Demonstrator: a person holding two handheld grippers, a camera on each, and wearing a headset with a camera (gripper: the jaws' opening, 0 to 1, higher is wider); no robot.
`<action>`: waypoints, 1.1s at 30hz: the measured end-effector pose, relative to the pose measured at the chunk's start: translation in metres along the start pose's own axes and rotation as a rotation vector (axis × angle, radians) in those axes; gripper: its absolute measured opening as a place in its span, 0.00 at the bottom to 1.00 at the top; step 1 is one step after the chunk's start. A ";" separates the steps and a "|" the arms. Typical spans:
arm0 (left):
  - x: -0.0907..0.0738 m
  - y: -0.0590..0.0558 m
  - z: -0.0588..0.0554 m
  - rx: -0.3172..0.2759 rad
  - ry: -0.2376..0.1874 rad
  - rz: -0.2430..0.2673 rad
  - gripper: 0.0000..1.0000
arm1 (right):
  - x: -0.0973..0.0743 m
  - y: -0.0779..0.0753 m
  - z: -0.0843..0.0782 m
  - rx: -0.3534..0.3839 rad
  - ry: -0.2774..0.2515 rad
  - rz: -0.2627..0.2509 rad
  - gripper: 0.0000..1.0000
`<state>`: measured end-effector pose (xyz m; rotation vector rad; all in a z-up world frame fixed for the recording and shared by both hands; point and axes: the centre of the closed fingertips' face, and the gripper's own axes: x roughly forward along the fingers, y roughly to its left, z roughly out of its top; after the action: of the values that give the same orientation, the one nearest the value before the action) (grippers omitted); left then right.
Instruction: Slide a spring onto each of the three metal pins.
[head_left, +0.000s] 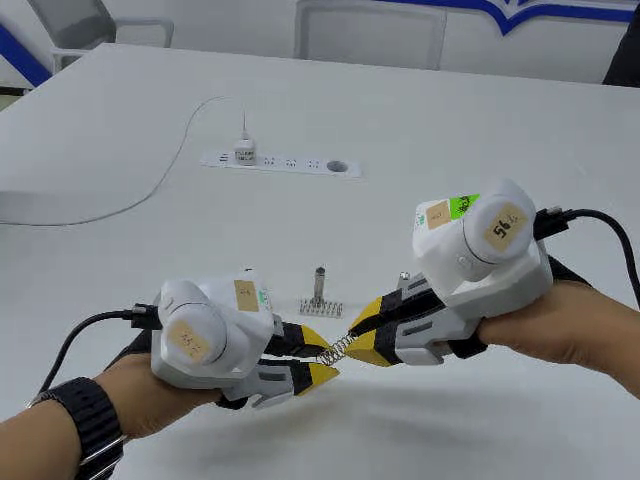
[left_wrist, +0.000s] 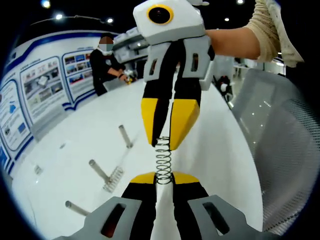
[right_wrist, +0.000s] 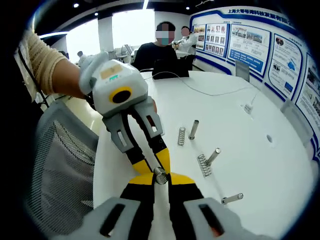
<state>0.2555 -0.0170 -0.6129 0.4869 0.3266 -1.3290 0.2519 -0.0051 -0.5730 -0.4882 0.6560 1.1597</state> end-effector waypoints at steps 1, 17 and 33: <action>0.000 0.000 0.001 -0.003 -0.002 0.001 0.11 | 0.000 0.000 0.002 -0.001 -0.005 -0.001 0.11; 0.004 -0.001 0.006 -0.016 -0.022 0.000 0.12 | 0.001 -0.001 0.013 -0.013 -0.035 -0.013 0.11; -0.003 0.005 0.006 -0.112 -0.056 0.038 0.29 | -0.008 -0.014 0.007 -0.004 -0.024 -0.050 0.11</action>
<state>0.2598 -0.0171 -0.6054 0.3598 0.3418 -1.2777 0.2650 -0.0106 -0.5620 -0.4904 0.6174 1.1186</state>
